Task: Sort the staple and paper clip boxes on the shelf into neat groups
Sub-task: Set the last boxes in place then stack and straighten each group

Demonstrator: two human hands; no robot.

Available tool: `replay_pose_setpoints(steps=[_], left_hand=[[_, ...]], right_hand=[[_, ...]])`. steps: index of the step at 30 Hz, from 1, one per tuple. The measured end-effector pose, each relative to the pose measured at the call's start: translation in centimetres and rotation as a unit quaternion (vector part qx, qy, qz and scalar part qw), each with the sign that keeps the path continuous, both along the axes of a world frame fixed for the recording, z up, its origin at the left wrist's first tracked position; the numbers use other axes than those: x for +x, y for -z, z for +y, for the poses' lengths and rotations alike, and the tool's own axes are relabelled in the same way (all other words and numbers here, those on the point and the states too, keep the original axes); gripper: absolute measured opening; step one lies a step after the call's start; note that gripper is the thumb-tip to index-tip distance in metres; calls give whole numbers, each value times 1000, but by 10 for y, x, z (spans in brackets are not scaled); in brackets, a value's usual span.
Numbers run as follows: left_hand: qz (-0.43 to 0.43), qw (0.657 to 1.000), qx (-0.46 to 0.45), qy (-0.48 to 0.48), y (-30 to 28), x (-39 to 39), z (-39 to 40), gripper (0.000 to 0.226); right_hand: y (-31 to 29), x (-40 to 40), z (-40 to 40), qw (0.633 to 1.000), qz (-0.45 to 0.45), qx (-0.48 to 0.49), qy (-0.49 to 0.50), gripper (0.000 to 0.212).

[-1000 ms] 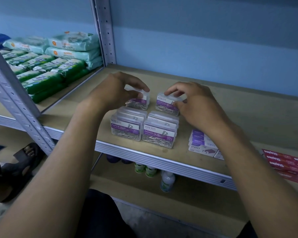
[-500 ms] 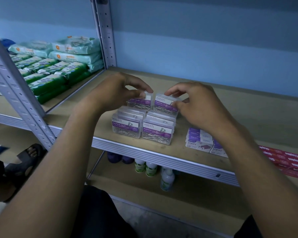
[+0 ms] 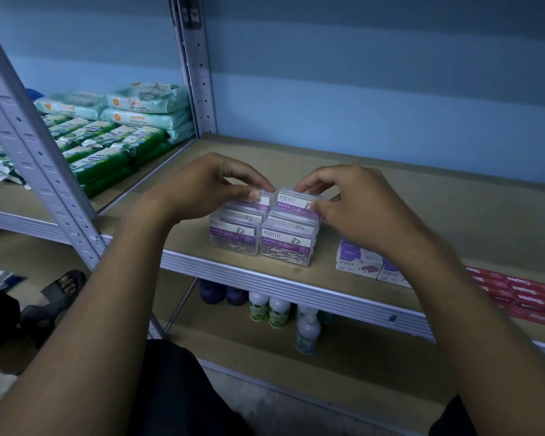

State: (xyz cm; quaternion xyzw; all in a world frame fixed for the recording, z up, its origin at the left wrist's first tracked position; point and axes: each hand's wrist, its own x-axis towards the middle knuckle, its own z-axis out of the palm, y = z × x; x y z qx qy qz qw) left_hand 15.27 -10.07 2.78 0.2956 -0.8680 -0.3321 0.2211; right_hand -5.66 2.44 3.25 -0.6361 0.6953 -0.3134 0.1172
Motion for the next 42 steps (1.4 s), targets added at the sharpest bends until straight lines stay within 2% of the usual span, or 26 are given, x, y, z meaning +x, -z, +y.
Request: replay_pose_setpoints(steps=[14,19,20,24,27,31,42], left_hand=[[-32,998,47,-14,-1,3,1,20],[-49,997,41,-51,-2,5,5,22],[-42,997,47,-52,-3,6,8,26],[-37,994,90,-41,-9,14,15,56],[-77,991,110,-13,-8,21,17,72],[-127,988,92,-7,-5,19,17,75],[-121,990,70,-16,-5,16,16,73]], right_hand=[[8,-2,-8,999,21,38,-18,30],[1,-2,-4,998,32,49,-30,18],[-1,-1,-2,997,29,64,-36,23],[-6,3,7,987,56,134,-70,75],[-5,6,6,984,80,138,-81,95],[0,5,1,983,112,124,-82,95],[2,4,-2,984,109,111,-84,91]])
